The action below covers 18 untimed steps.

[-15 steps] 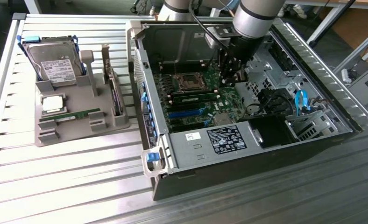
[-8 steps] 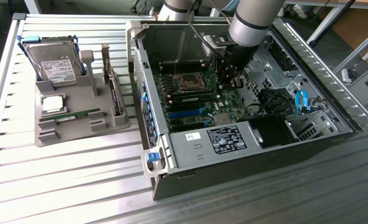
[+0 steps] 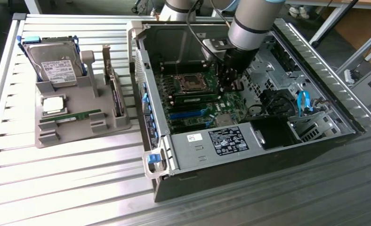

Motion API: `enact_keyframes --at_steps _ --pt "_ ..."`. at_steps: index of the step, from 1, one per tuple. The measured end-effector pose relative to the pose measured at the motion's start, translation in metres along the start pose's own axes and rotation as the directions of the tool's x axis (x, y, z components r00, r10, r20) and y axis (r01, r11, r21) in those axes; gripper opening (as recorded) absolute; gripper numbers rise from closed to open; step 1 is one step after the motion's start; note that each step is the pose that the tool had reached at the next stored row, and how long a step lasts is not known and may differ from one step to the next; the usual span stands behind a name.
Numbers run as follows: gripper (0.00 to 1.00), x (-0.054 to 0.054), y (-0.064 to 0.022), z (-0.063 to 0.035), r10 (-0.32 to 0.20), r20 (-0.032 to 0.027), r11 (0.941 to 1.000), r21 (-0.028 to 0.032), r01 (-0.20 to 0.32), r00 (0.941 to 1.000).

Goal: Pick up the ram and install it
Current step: 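Press down the ram until it locks into place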

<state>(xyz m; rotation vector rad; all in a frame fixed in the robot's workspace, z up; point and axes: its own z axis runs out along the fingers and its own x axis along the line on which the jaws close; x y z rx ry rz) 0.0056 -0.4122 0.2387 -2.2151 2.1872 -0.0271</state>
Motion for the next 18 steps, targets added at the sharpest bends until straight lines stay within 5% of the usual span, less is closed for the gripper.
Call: enact_keyframes --at_steps 2,3,10,15,18 --pt "0.09 0.0 0.0054 -0.005 0.0 0.0002 0.9999 0.0152 0.0 1.0" --pt "0.09 0.0 0.0132 -0.0054 0.0 0.0012 0.9999 0.0172 0.0 1.0" --pt "0.09 -0.001 0.0517 -0.0057 0.0 0.0021 0.9997 0.0246 0.0 1.0" --pt "0.09 -0.001 0.0945 -0.0053 0.0 0.0021 0.9995 0.032 0.0 1.0" --pt "0.09 -0.001 0.1026 0.0017 0.0 0.0017 0.9995 0.0319 0.0 1.0"
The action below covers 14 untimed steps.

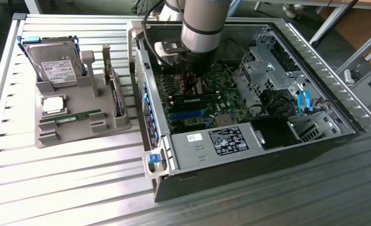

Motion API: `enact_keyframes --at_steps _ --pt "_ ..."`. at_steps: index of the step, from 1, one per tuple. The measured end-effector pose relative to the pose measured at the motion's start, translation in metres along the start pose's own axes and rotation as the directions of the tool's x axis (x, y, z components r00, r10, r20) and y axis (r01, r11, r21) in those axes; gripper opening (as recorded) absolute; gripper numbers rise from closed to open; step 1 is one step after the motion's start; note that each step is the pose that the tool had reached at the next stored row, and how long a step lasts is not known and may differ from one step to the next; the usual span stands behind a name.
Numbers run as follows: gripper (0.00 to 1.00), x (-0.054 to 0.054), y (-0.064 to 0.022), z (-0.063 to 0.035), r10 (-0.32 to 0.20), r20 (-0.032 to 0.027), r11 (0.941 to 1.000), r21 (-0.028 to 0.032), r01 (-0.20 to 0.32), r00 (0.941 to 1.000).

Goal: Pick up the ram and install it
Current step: 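Press down the ram until it locks into place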

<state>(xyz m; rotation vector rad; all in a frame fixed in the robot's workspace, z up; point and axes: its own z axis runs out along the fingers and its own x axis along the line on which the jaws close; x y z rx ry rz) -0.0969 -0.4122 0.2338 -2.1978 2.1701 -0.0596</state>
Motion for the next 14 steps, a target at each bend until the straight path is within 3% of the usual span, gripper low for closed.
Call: enact_keyframes --at_steps 3,5,9,12,14 --pt "0.09 0.0 0.0045 0.005 0.0 -0.0001 1.0 0.0 0.0 1.0" --pt "0.09 0.0 0.0048 0.0022 0.0 0.002 1.0 0.0051 0.0 1.0" --pt "0.09 0.0 0.0034 -0.0214 0.0 0.0002 1.0 0.0094 0.0 1.0" --pt "0.09 0.0 -0.0073 -0.0256 0.0 0.0002 1.0 0.0085 0.0 1.0" --pt "0.09 0.0 -0.0235 -0.0247 0.0 0.0003 1.0 0.0047 0.0 1.0"
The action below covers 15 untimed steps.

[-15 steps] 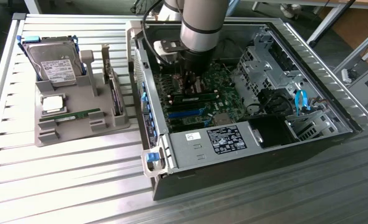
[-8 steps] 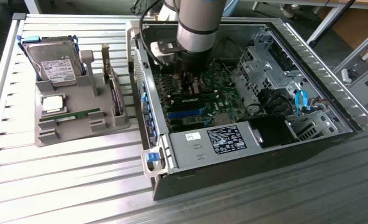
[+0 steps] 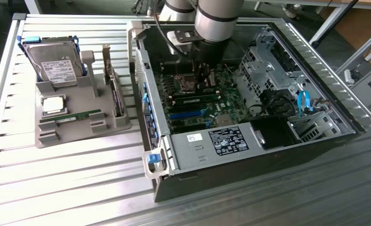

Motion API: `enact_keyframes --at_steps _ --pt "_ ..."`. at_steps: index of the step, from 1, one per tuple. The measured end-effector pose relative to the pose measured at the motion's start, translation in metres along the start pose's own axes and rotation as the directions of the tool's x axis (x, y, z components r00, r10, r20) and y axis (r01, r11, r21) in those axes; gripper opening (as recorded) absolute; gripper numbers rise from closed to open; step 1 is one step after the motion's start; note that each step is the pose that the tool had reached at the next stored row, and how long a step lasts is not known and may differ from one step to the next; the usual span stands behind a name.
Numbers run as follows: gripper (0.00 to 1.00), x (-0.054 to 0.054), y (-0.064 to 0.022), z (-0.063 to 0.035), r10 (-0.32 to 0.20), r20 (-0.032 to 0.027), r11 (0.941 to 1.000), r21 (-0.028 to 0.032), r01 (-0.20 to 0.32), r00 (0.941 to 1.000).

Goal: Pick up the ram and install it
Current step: 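Press down the ram until it locks into place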

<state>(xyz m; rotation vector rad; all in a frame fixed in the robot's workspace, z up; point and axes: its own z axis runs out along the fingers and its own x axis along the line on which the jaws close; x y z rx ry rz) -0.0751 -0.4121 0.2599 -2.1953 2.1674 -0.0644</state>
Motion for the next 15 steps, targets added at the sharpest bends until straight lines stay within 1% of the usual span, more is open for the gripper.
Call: enact_keyframes --at_steps 2,3,4,6,7,8,10,12,14,15 --pt "0.09 0.0 -0.0143 0.0008 0.0 0.0001 1.0 -0.0036 0.0 1.0" --pt "0.09 0.0 -0.0245 0.0011 0.0 0.0001 1.0 -0.0055 0.0 1.0" --pt "0.09 0.0 -0.0278 0.0009 0.0 -0.0001 1.0 -0.0061 0.0 1.0" --pt "0.09 0.0 -0.0393 -0.0021 0.0 0.0001 1.0 -0.0067 0.0 1.0" --pt "0.09 0.0 -0.0424 -0.0067 0.0 0.0002 1.0 -0.0067 0.0 1.0" --pt "0.09 0.0 -0.0454 -0.0136 0.0 0.0002 1.0 -0.0067 0.0 1.0" --pt "0.09 0.0 -0.0486 -0.0183 0.0 0.0 1.0 -0.0067 0.0 1.0" --pt "0.09 0.0 -0.0547 -0.0265 0.0 0.0003 1.0 -0.0067 0.0 1.0" --pt "0.09 0.0 -0.0579 -0.0313 0.0 0.0004 1.0 -0.0067 0.0 1.0" --pt "0.09 0.0 -0.0608 -0.0357 0.0 0.0021 1.0 -0.0066 0.0 1.0"
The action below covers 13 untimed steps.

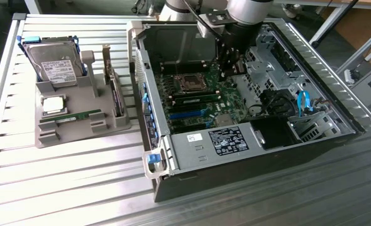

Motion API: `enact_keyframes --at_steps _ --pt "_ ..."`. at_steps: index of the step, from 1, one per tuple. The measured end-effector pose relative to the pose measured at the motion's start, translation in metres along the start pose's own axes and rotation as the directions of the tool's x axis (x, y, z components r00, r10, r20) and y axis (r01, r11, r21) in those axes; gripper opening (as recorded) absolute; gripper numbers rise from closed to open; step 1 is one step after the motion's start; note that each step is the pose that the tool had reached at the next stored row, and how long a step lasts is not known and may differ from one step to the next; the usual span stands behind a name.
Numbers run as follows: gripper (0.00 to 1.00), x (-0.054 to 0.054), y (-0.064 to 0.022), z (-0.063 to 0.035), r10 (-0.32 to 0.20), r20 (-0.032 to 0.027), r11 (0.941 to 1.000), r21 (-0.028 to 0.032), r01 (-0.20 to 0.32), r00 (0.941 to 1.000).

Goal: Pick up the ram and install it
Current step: 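Press down the ram until it locks into place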

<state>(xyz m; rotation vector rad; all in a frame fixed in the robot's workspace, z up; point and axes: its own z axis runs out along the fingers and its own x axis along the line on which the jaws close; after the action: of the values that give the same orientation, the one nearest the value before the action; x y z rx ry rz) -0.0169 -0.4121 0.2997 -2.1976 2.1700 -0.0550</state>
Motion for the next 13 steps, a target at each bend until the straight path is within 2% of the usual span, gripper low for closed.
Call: enact_keyframes --at_steps 3,4,6,8,10,12,13 --pt "0.09 0.0 -0.0061 -0.0096 0.0 0.0048 1.0 0.0001 0.0 1.0" --pt "0.09 0.0 -0.012 -0.0143 0.001 0.0091 1.0 -0.0004 -0.001 1.0" --pt "0.09 0.0 -0.0192 -0.0154 0.001 0.0139 1.0 -0.0028 -0.001 0.9999" --pt "0.09 0.0 -0.0339 -0.0179 0.001 0.0187 1.0 -0.0082 -0.001 0.9998" --pt "0.09 0.0 -0.0422 -0.0288 0.001 0.0198 1.0 -0.0088 -0.001 0.9998" --pt "0.09 0.0 -0.0459 -0.0462 0.002 0.0208 1.0 -0.0088 -0.001 0.9998" --pt "0.09 0.0 -0.0464 -0.0488 0.002 0.0213 1.0 -0.0093 -0.001 0.9998"
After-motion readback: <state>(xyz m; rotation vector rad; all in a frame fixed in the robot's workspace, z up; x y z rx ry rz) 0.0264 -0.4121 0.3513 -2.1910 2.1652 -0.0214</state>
